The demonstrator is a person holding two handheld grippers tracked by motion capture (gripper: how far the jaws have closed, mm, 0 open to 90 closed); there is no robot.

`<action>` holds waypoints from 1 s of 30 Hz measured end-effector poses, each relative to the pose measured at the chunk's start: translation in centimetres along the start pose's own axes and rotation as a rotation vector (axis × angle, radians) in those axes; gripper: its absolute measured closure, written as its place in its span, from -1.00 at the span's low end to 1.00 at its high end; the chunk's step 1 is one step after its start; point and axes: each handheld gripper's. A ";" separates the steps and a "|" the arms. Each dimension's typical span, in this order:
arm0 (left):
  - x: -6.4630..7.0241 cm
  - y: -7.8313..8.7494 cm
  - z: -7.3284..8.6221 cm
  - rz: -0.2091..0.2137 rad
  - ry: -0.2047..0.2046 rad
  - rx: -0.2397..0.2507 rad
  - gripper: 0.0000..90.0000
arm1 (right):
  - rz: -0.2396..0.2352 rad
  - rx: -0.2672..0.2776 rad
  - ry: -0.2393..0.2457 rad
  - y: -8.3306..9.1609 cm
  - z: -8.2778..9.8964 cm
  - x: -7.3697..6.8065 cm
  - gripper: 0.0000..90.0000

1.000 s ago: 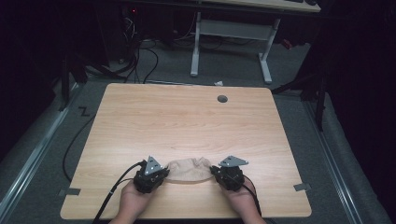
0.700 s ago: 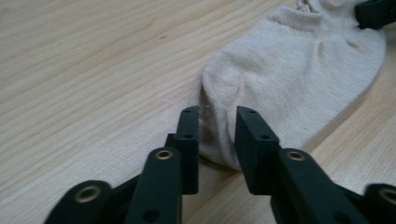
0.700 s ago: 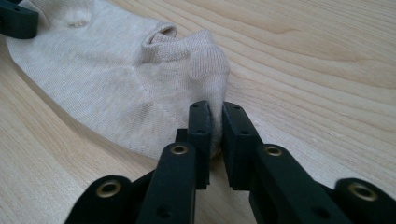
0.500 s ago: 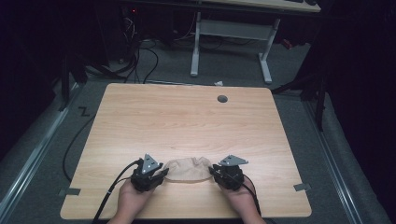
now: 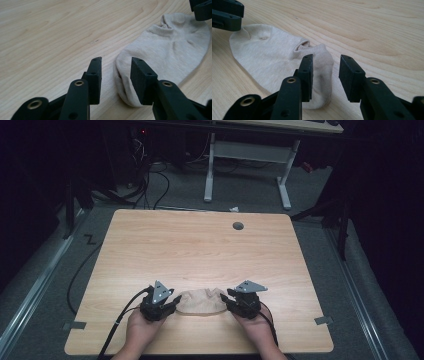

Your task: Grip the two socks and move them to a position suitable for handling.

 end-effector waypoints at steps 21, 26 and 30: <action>-4.2 2.4 0.3 -0.068 0.031 0.010 0.24 | 0.065 0.022 -0.058 1.2 1.1 2.8 0.26; -6.3 3.3 1.8 -0.116 0.045 -0.005 0.23 | 0.091 0.023 -0.076 1.7 1.7 3.6 0.24; -7.9 4.4 3.4 -0.152 0.081 -0.006 0.23 | 0.108 0.031 -0.088 2.1 2.2 4.3 0.22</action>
Point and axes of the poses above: each handheld gripper's, and its own axes: y roughly backward along the jaws, z roughly out of its underside, x roughly to its right, and after that the axes turned 6 degrees about y, right-handed
